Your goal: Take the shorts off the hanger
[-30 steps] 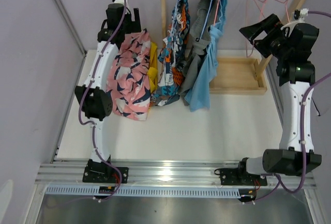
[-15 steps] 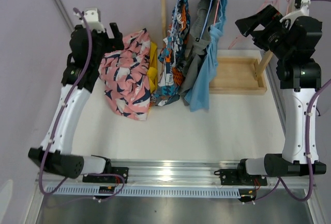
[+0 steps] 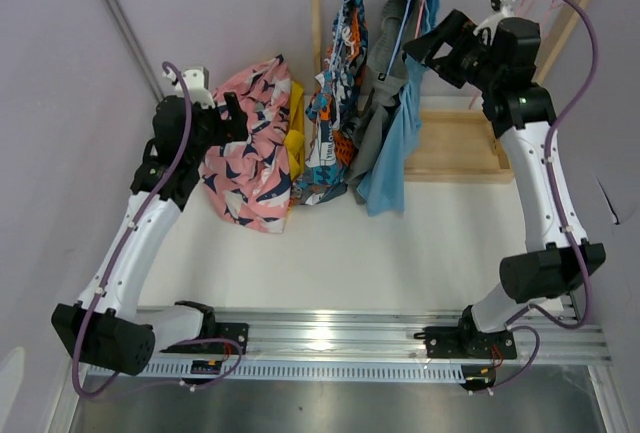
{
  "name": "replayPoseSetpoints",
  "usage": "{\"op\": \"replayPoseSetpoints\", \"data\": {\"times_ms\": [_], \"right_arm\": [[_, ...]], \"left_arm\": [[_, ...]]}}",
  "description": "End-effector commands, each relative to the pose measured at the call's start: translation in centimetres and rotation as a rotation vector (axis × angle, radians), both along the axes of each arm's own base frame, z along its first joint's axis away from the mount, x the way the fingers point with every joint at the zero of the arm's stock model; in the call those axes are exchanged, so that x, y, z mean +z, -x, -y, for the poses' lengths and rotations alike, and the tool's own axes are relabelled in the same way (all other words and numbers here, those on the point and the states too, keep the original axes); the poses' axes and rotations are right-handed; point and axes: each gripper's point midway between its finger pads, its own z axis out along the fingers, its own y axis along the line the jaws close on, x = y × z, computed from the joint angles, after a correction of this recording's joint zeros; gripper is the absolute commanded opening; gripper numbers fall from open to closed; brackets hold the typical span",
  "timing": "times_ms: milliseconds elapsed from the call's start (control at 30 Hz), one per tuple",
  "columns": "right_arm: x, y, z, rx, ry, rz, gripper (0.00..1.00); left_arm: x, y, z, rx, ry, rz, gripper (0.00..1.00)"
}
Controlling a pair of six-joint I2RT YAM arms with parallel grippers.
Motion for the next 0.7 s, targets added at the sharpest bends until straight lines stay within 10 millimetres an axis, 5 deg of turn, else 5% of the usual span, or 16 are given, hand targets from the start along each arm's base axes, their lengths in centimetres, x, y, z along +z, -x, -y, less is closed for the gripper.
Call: {"op": "replayPoseSetpoints", "data": {"times_ms": [0,267,500,667], "right_arm": [[5.5,-0.6,-1.4,0.034,-0.013,0.169,0.93],[4.7,-4.6,-2.7,0.01,-0.001,0.162,0.85],[3.9,-5.9,-2.5,-0.023,0.031,0.158,0.55],[1.7,-6.7,-1.9,-0.053,0.049,0.12,0.43]], "left_arm": [[4.0,1.8,0.4,-0.027,0.048,0.123,0.99],[2.6,2.3,0.3,-0.039,0.028,0.108,0.99],[2.3,2.3,0.5,-0.047,0.034,0.109,0.99],[2.1,2.4,0.6,-0.054,0.037,0.107,0.99]]}}
